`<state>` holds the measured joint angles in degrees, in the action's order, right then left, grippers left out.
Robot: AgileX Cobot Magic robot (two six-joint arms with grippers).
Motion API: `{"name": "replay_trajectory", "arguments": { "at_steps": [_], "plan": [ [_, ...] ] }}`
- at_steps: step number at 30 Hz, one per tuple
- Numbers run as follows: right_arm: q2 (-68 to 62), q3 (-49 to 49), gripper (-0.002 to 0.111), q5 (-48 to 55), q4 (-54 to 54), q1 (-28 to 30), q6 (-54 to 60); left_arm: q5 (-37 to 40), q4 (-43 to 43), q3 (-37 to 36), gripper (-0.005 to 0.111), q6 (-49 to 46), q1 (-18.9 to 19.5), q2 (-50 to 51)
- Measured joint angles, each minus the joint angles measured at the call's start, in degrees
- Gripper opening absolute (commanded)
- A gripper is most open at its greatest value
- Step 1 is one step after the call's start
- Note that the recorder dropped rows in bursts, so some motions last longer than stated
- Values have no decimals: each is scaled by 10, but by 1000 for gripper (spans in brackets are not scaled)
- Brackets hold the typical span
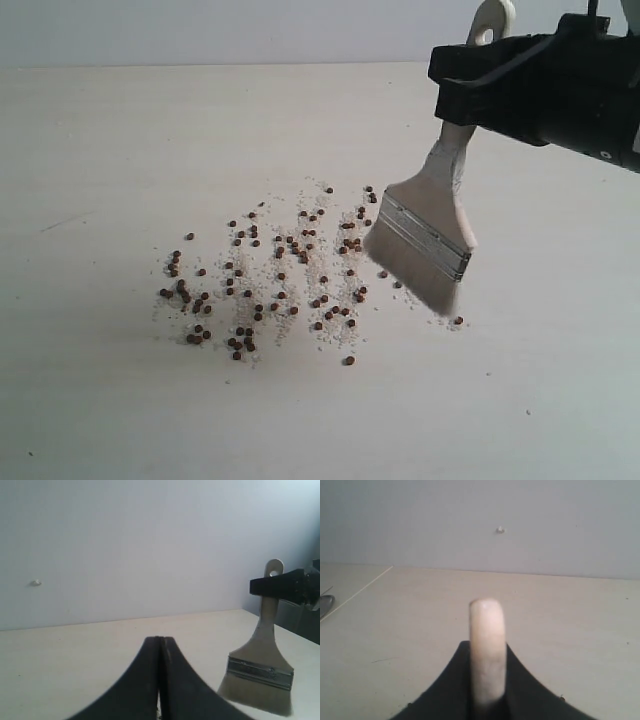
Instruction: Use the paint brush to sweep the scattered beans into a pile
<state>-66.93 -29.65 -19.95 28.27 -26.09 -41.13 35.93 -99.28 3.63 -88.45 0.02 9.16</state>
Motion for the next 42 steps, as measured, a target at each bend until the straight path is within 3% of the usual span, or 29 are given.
{"name": "replay_trajectory", "arguments": {
  "at_steps": [11, 30, 38, 42],
  "plan": [
    [0, 41, 0, -34, -81, 0, 60, -2, 0, 0, 0, 0, 0, -3],
    [1, 59, 0, -17, -125, 0, 79, -3, 0, 0, 0, 0, 0, -3],
    [1, 115, 0, -236, -134, 0, 13, -3, 0, 0, 0, 0, 0, -3],
    [1, 120, 0, -268, -136, -17, 7, -3, 0, 0, 0, 0, 0, -3]
  ]
}}
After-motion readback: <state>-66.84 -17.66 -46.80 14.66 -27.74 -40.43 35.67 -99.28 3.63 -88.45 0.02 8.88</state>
